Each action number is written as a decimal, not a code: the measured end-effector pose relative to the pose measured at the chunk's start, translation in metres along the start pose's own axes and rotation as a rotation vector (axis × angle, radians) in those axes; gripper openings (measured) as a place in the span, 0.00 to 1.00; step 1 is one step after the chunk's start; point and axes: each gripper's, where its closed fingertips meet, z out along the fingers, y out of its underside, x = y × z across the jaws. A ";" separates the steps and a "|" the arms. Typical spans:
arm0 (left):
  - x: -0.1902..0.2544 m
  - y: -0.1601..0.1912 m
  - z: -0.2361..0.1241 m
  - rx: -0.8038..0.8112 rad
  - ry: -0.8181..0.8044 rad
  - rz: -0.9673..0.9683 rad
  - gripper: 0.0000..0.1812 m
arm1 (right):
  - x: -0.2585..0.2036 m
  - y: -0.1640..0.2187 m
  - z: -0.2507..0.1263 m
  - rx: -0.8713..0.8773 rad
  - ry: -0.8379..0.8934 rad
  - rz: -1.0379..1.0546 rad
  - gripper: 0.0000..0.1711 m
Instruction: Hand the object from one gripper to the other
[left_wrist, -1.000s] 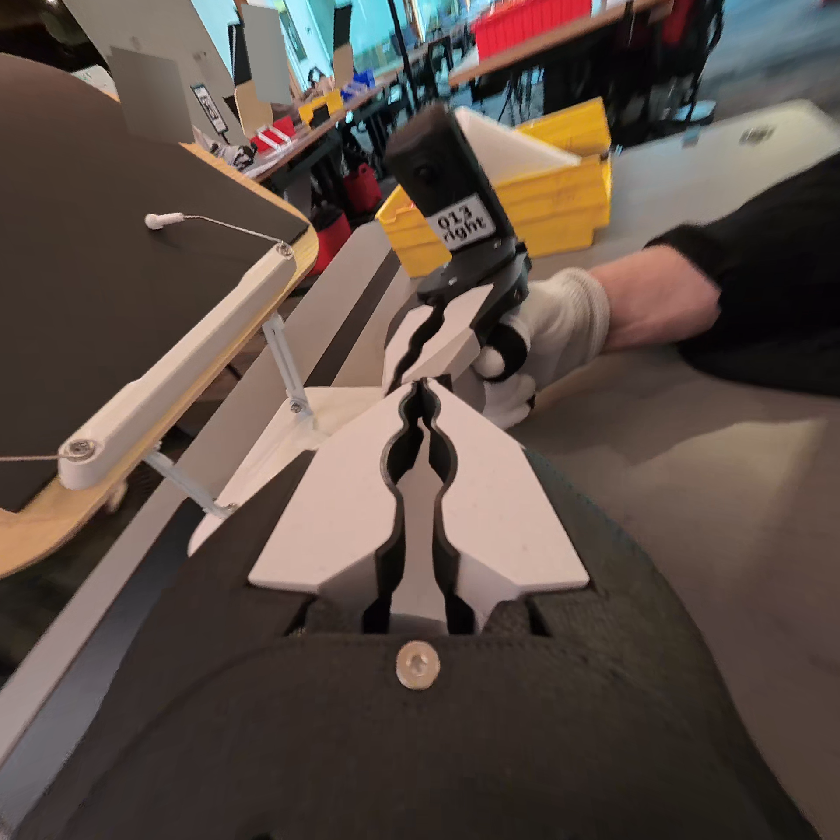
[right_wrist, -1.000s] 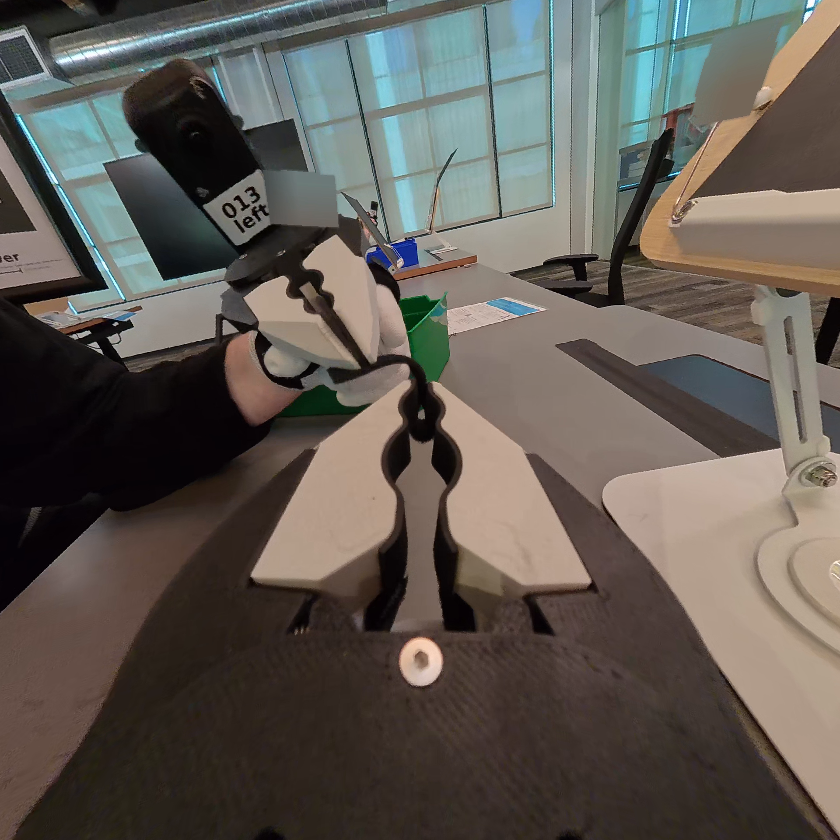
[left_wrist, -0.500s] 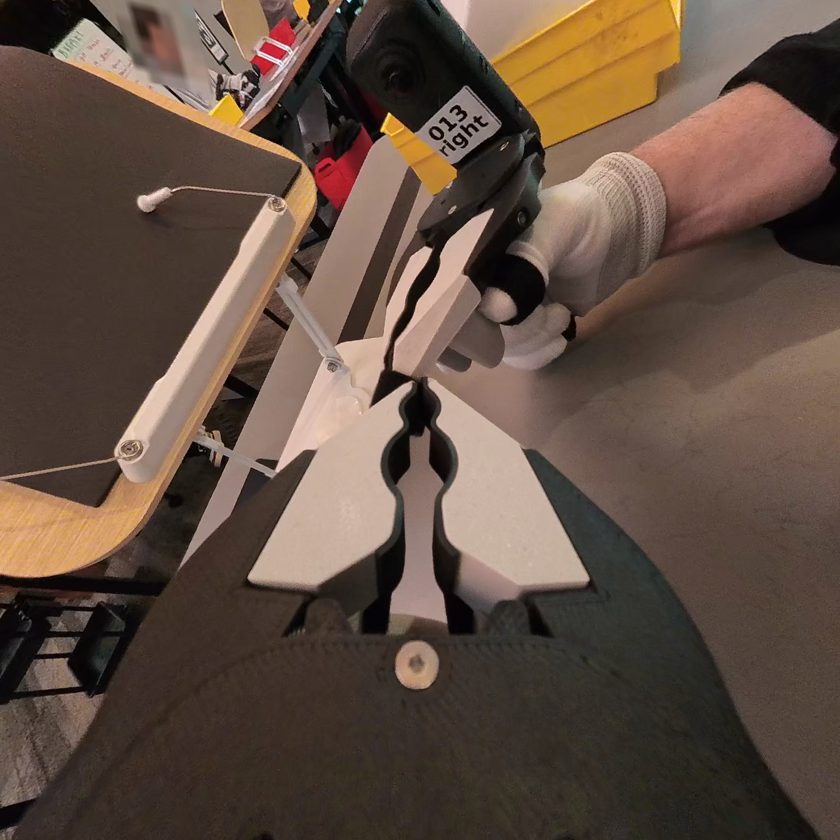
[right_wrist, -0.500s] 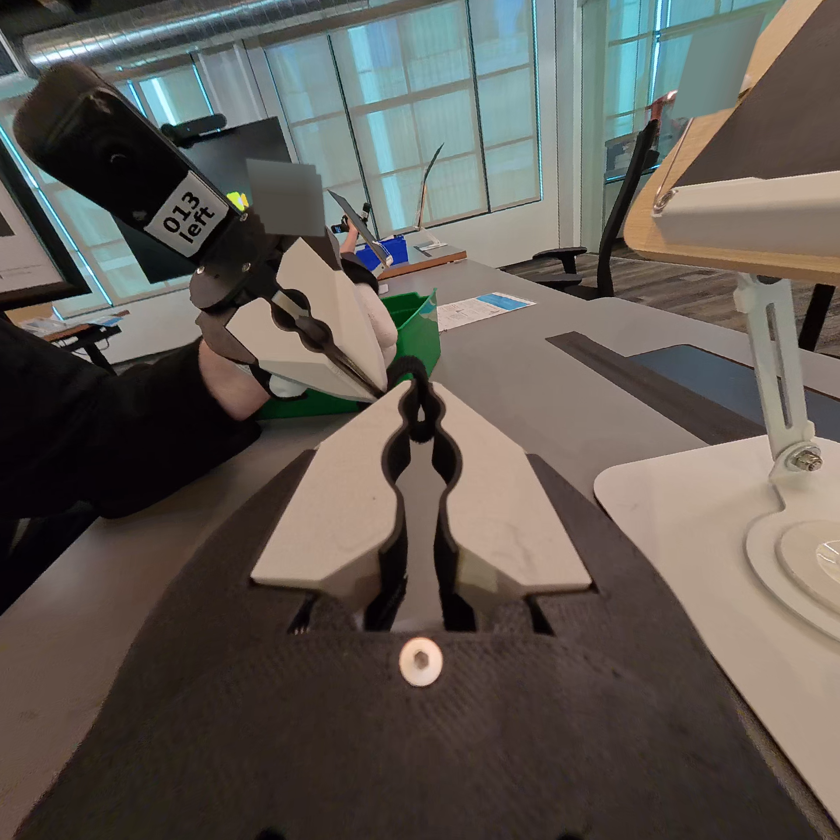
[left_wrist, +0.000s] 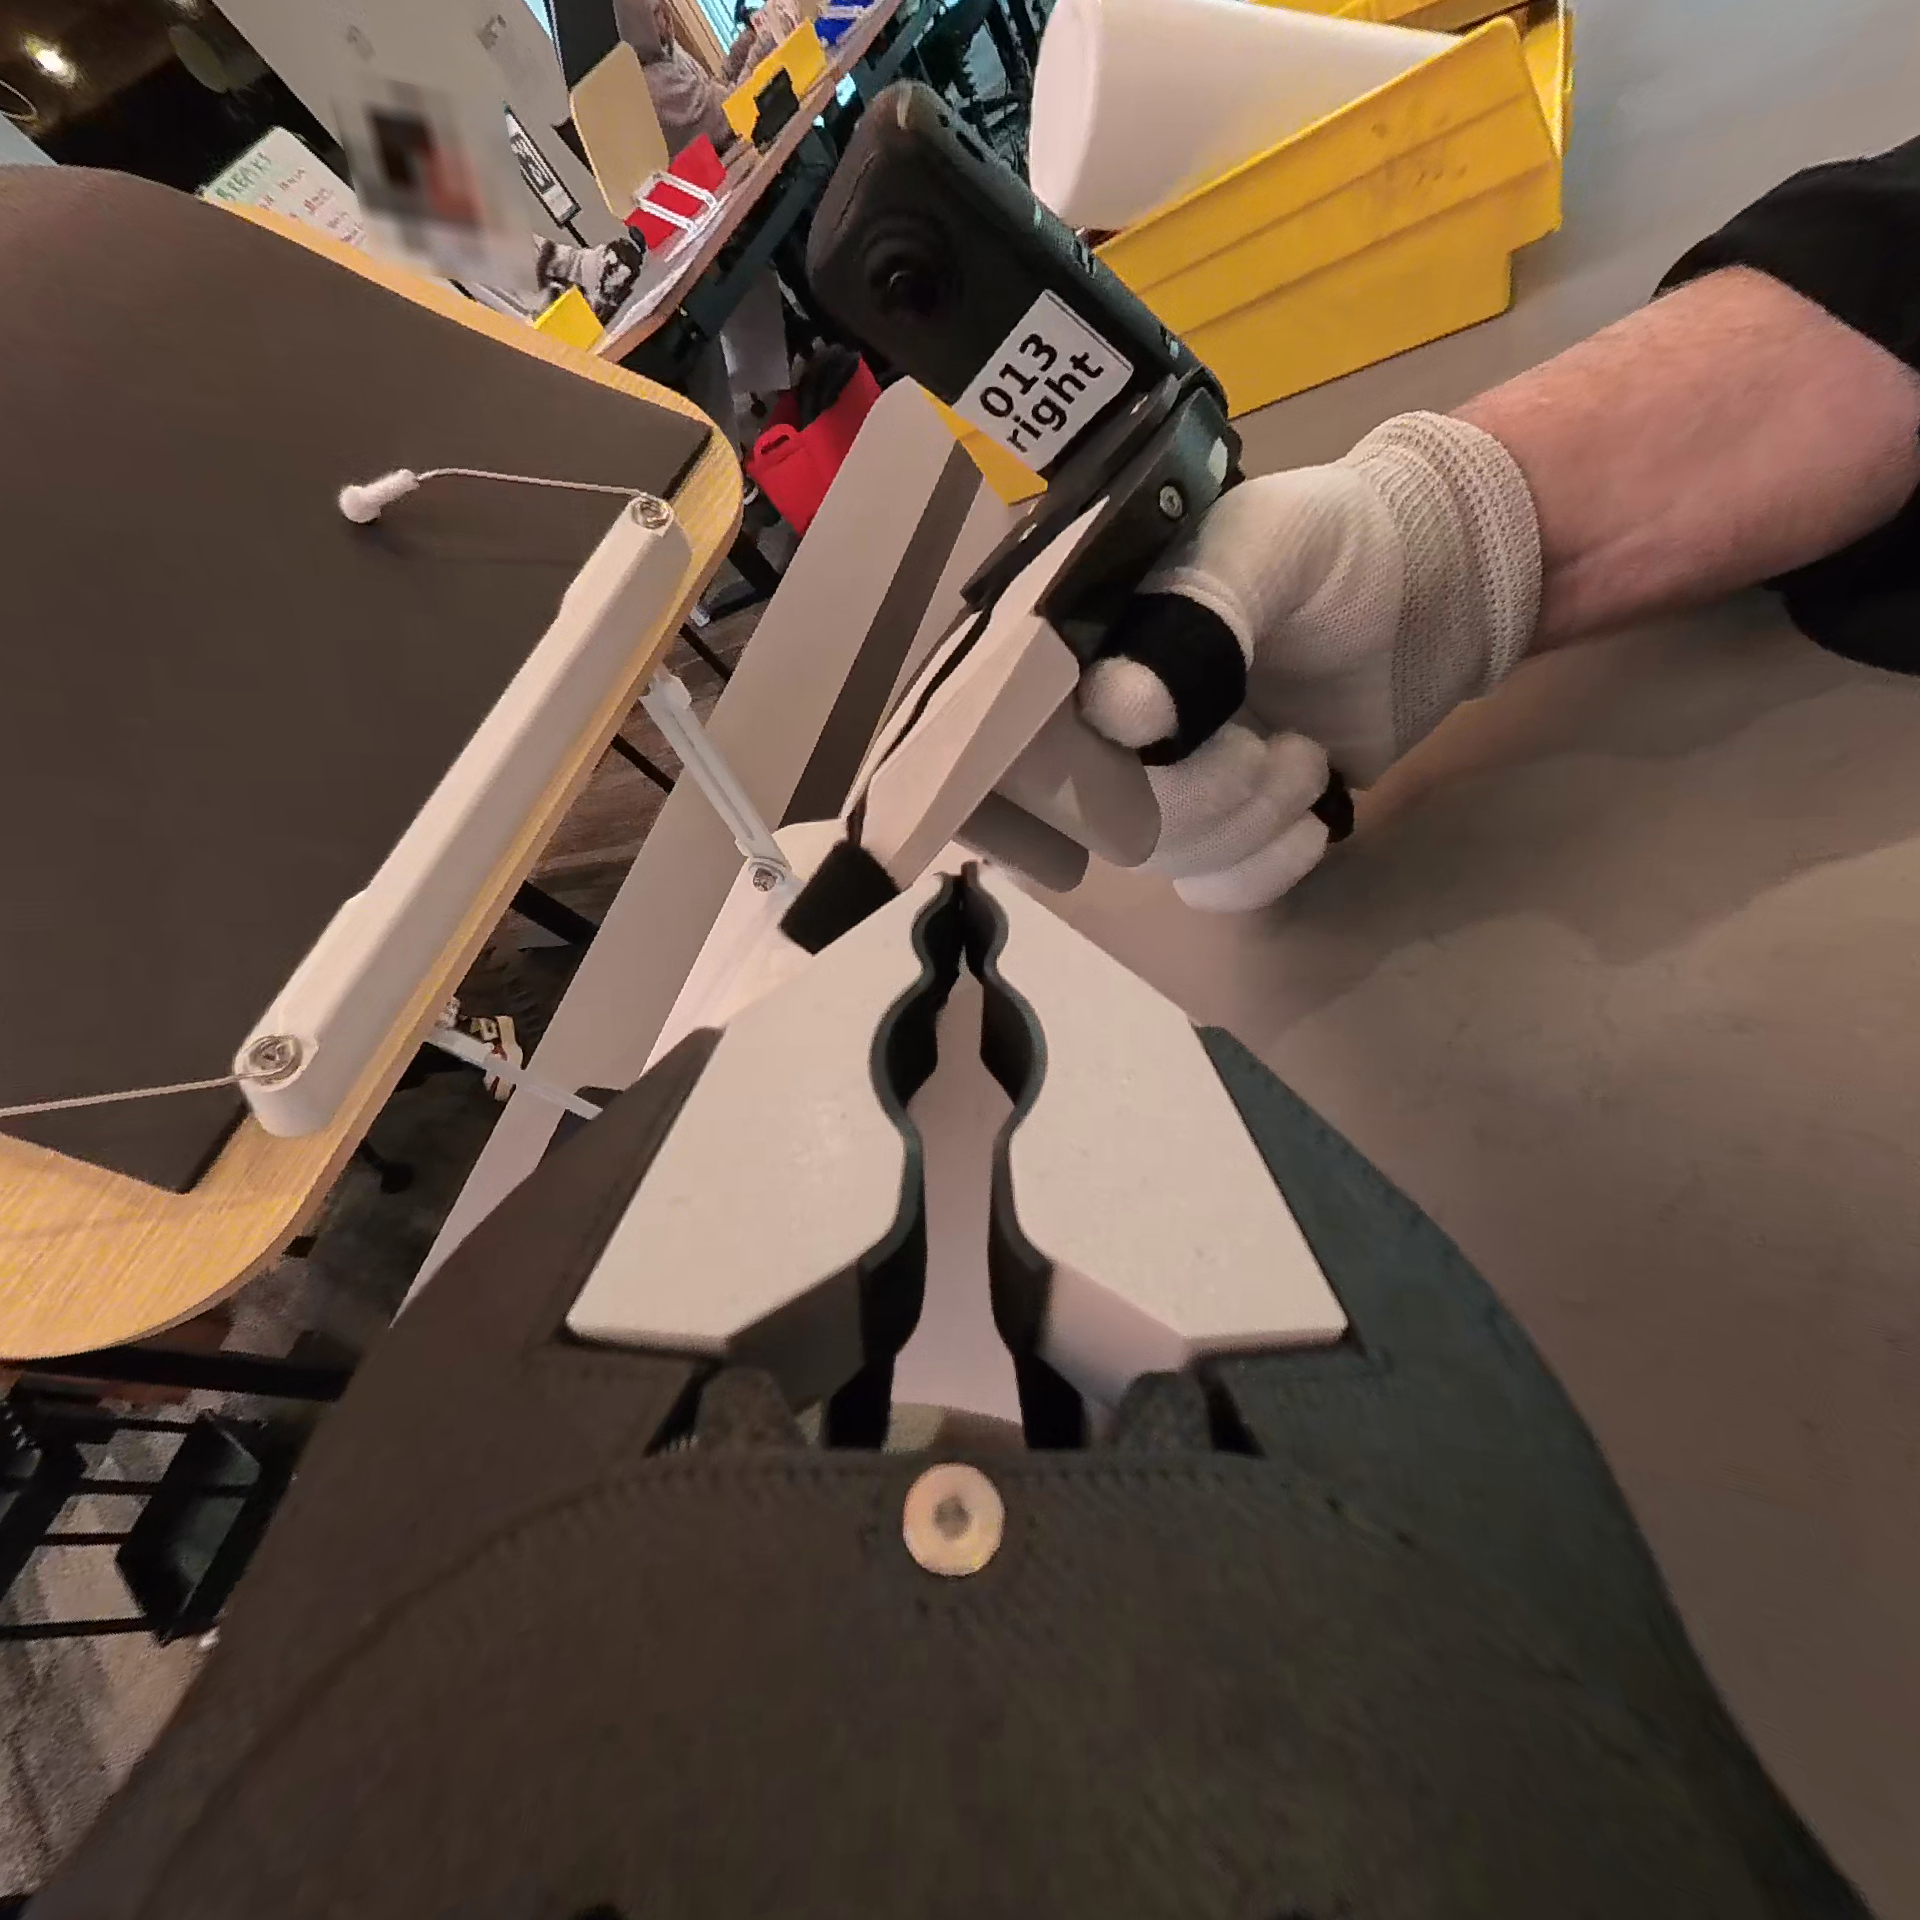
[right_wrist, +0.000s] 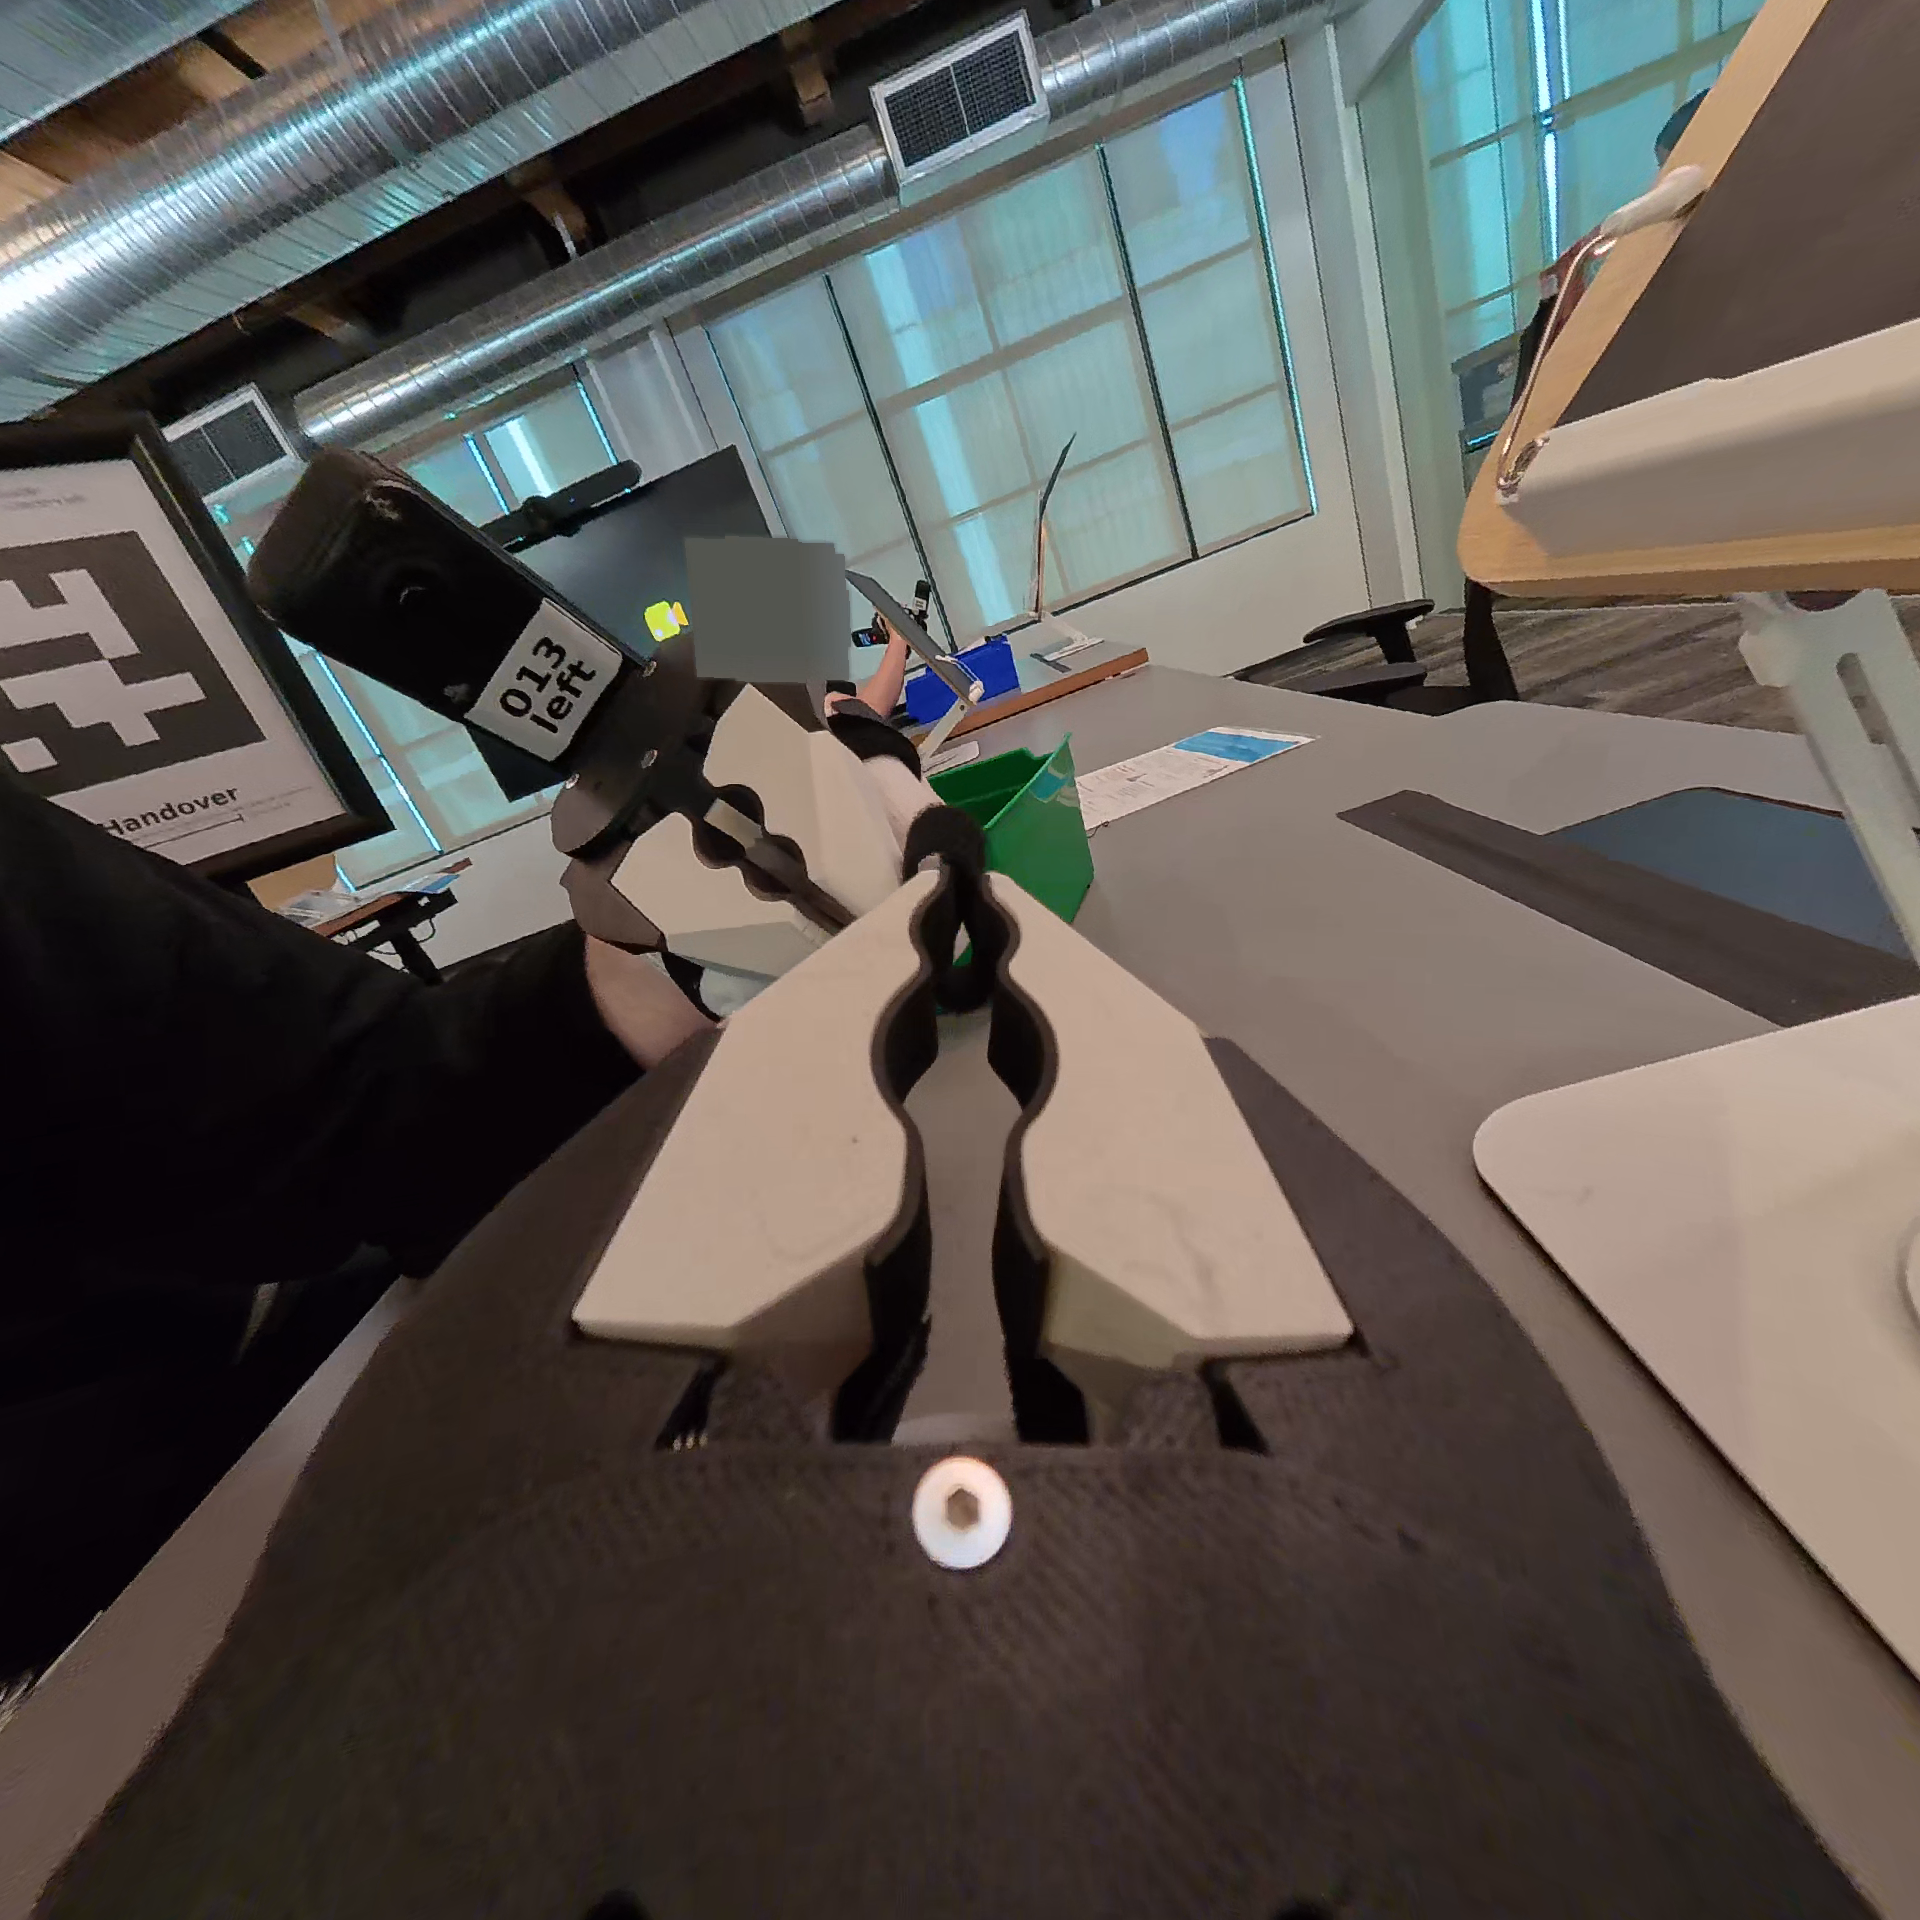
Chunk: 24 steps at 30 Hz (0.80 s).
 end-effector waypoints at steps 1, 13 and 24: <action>0.000 -0.001 0.000 0.007 0.004 -0.007 0.00 | 0.000 0.000 0.000 0.002 -0.002 0.000 0.00; -0.034 -0.034 -0.032 0.214 -0.059 -0.225 0.02 | 0.000 -0.005 -0.003 0.014 0.019 -0.066 0.00; -0.026 -0.002 -0.011 0.151 0.091 -0.534 0.03 | 0.004 -0.012 -0.007 0.030 0.094 -0.189 0.00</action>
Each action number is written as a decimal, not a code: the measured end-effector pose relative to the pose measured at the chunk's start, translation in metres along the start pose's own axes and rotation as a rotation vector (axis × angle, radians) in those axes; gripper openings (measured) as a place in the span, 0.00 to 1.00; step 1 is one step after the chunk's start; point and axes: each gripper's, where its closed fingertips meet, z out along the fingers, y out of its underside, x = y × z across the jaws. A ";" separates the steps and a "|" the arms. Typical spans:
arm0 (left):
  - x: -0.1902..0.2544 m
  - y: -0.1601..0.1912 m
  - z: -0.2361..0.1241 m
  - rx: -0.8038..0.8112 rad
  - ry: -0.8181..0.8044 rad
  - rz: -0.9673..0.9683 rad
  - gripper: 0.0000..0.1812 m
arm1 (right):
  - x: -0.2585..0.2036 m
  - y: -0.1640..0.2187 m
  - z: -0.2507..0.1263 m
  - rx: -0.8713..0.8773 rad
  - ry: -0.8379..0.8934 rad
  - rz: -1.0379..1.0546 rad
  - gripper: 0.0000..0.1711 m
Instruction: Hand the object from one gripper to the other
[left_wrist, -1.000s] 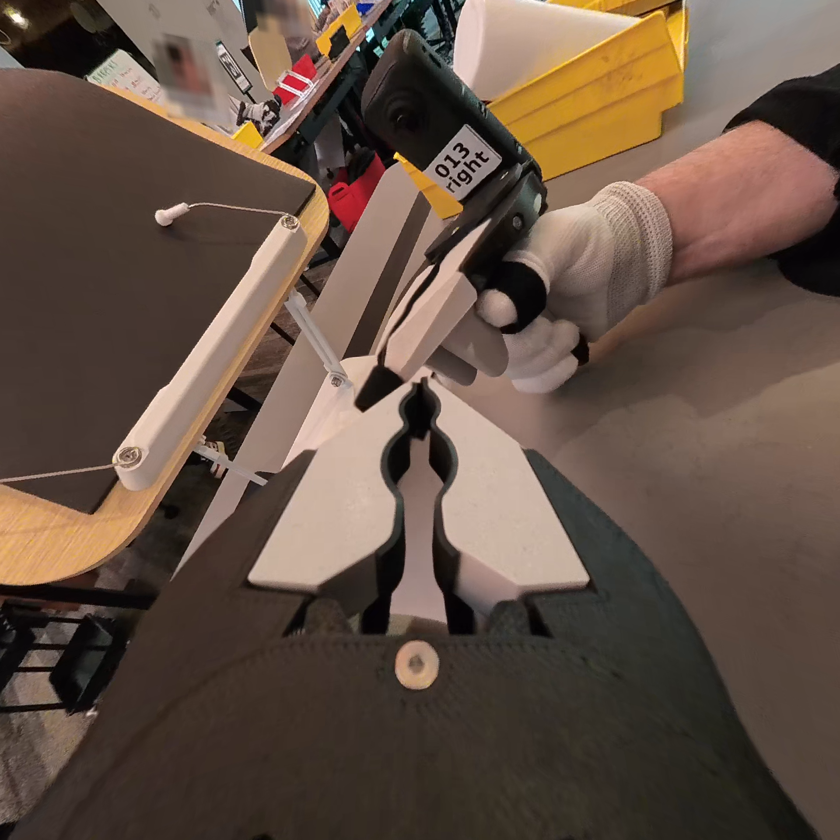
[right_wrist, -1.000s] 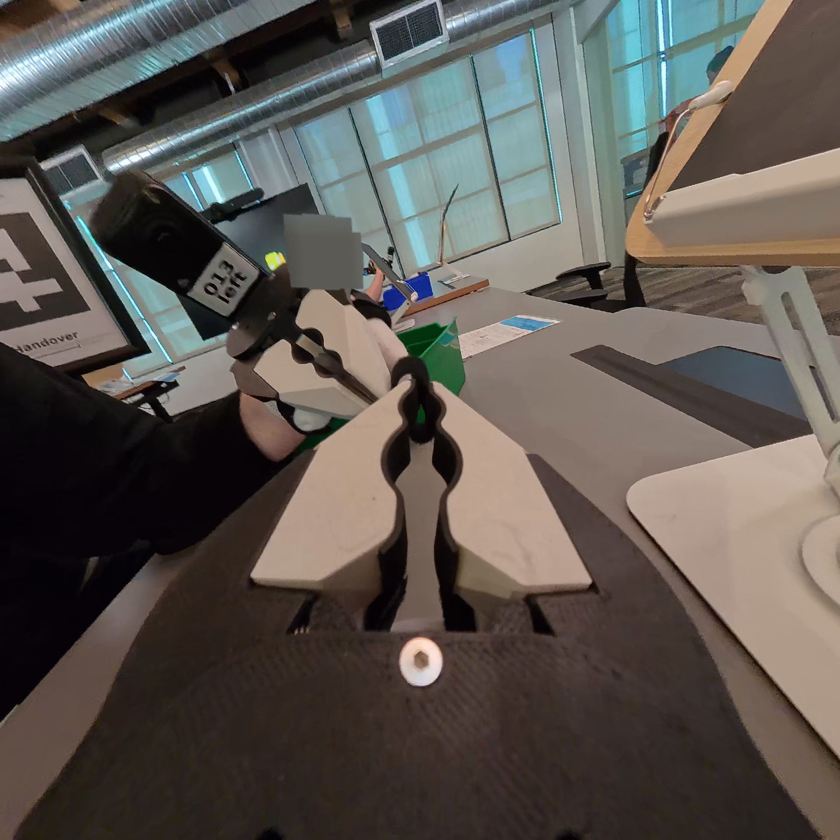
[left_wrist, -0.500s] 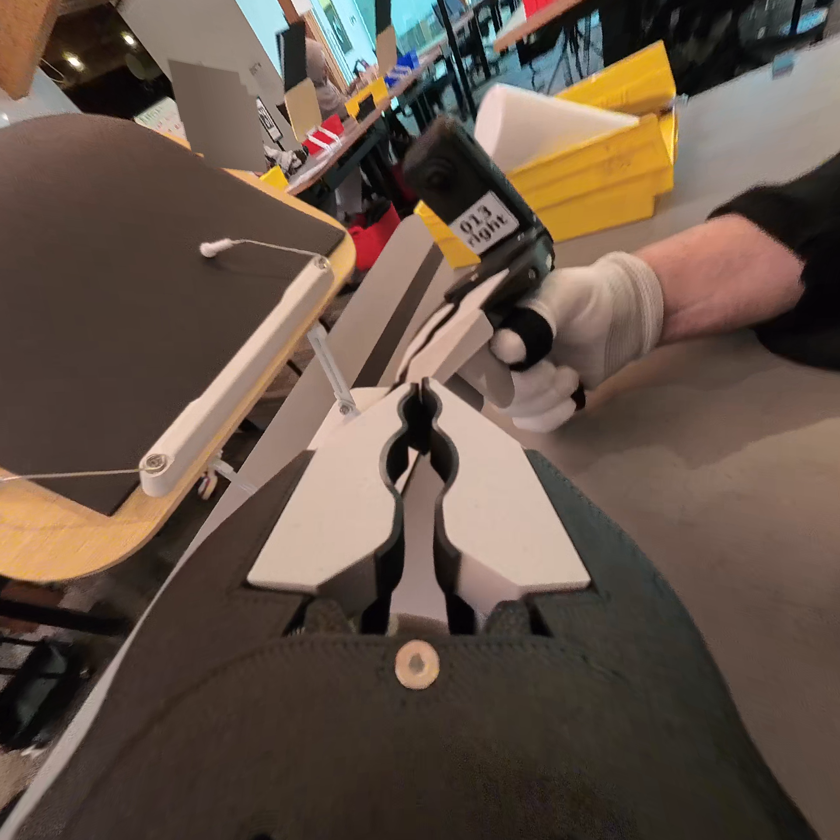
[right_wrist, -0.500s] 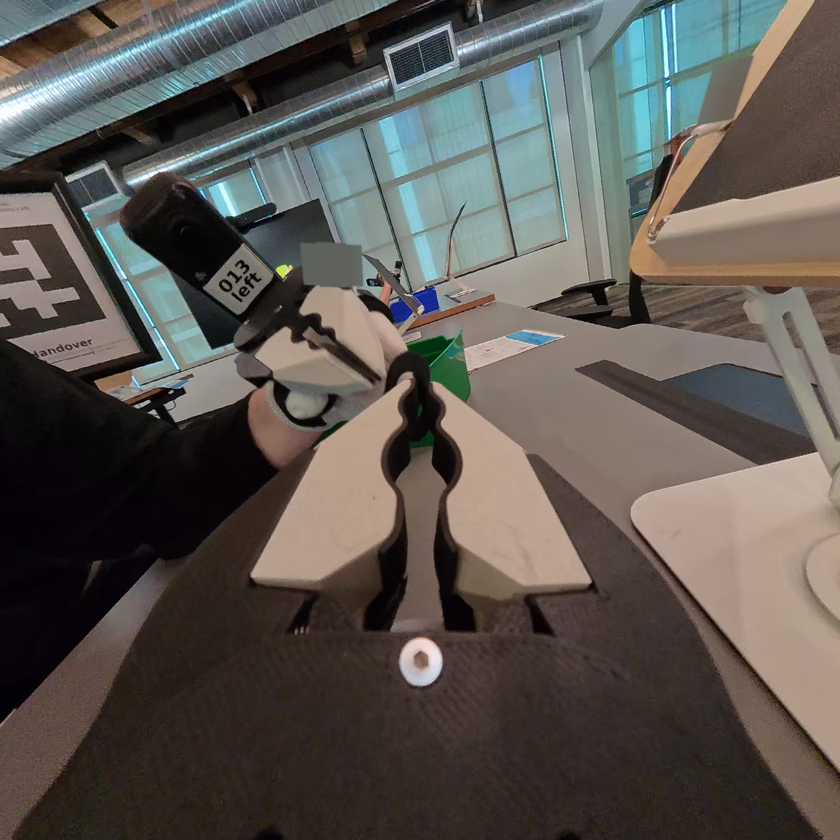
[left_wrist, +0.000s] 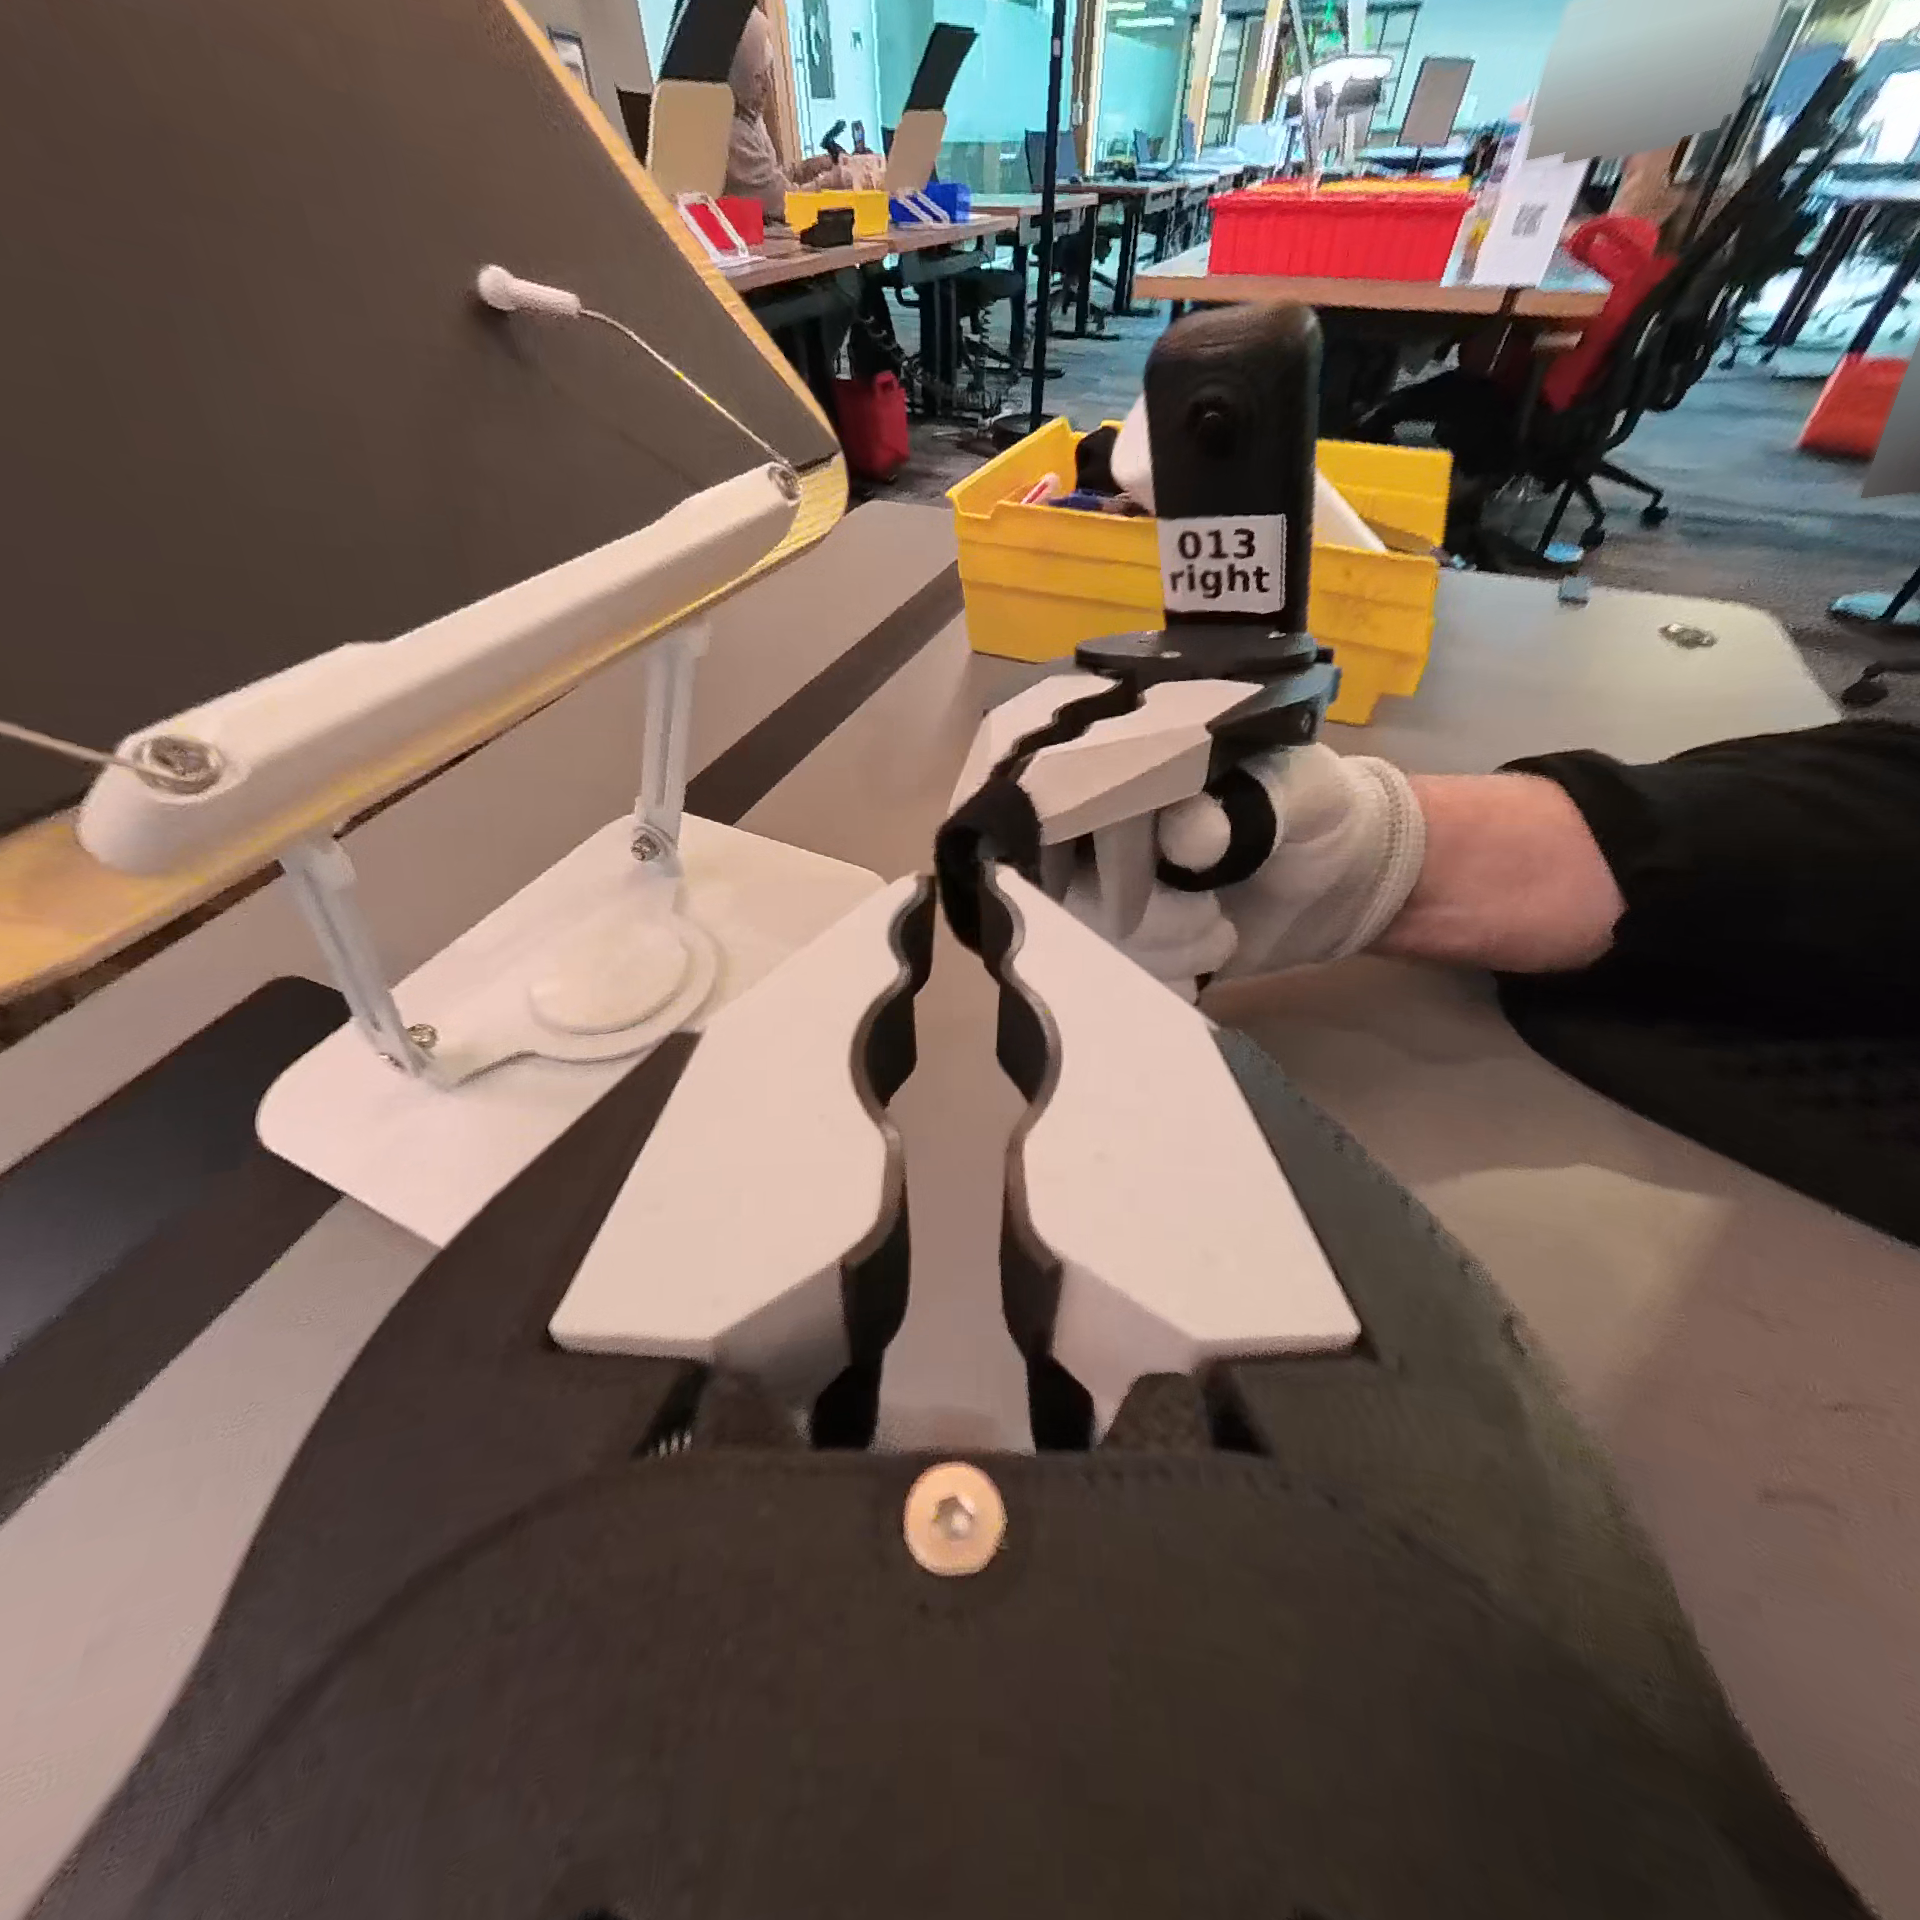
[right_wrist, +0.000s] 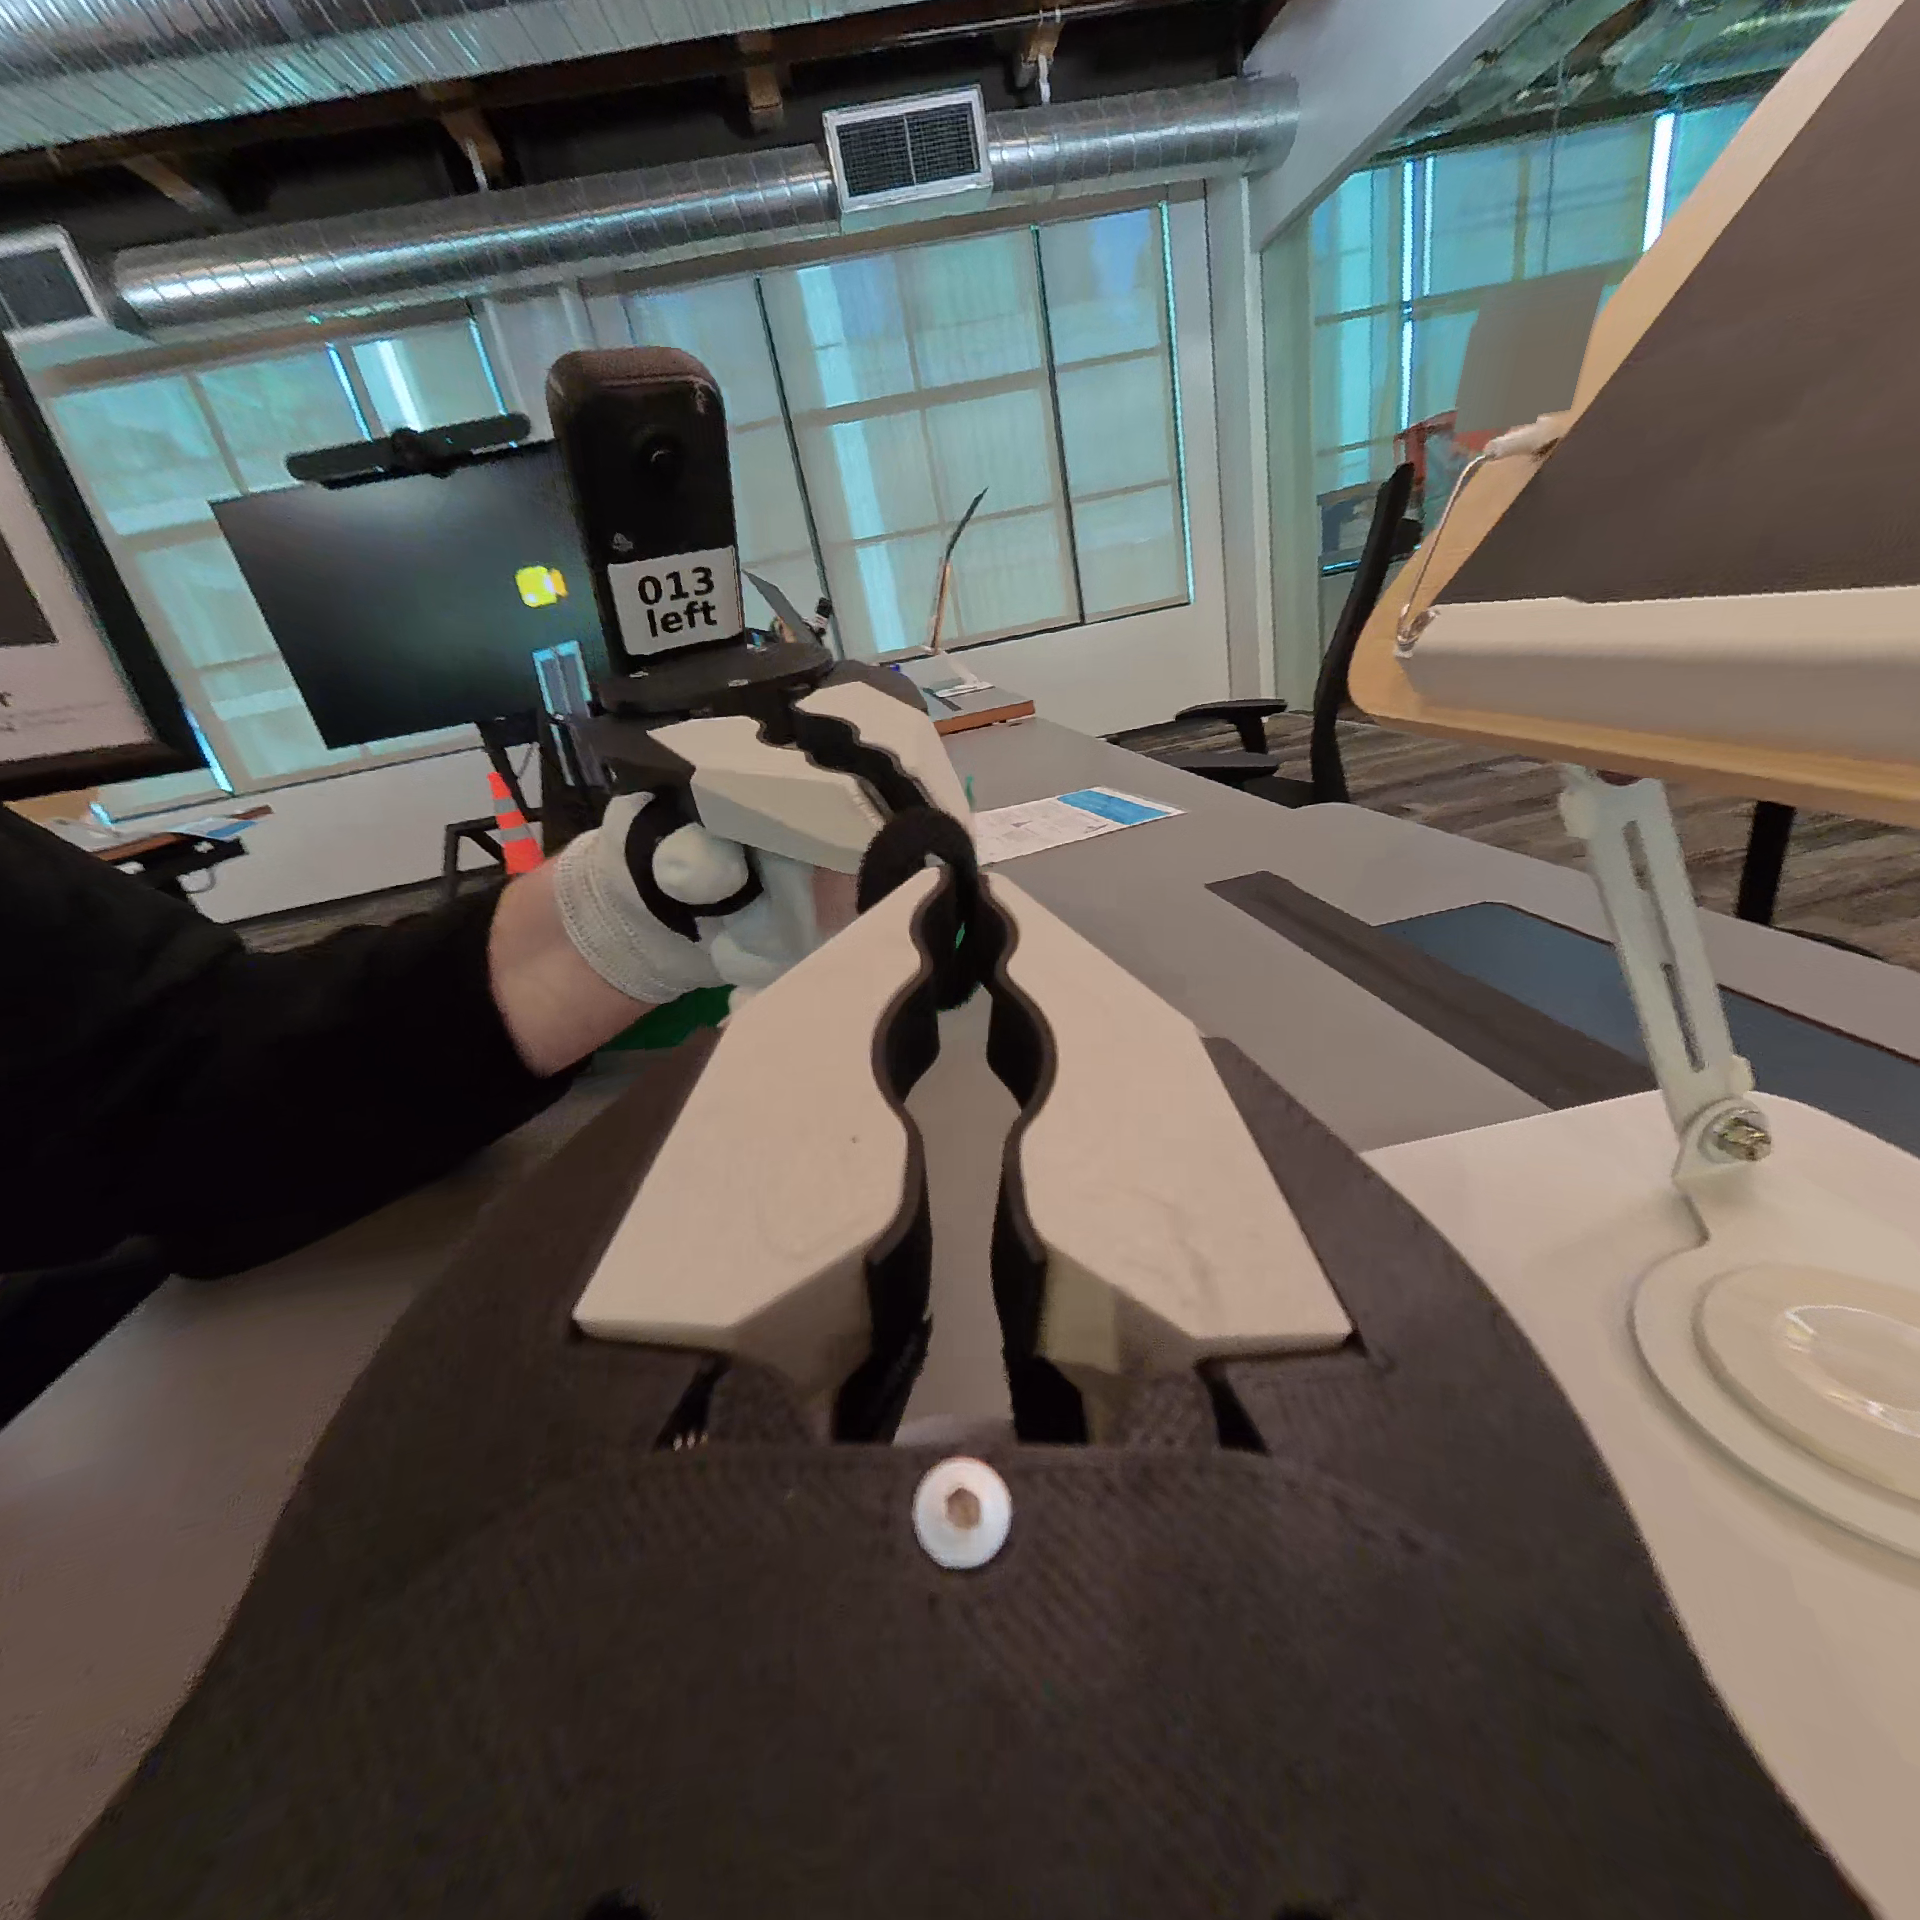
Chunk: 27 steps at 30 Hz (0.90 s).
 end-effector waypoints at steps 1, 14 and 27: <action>0.000 0.000 0.000 0.003 0.010 -0.019 0.03 | 0.001 0.000 0.000 -0.001 0.010 -0.013 0.00; 0.007 0.005 0.006 -0.002 0.059 -0.068 0.07 | 0.008 0.003 0.000 -0.032 0.085 -0.097 0.00; 0.009 0.002 0.011 0.071 0.193 -0.398 0.00 | 0.017 0.009 0.000 -0.142 0.239 -0.396 0.00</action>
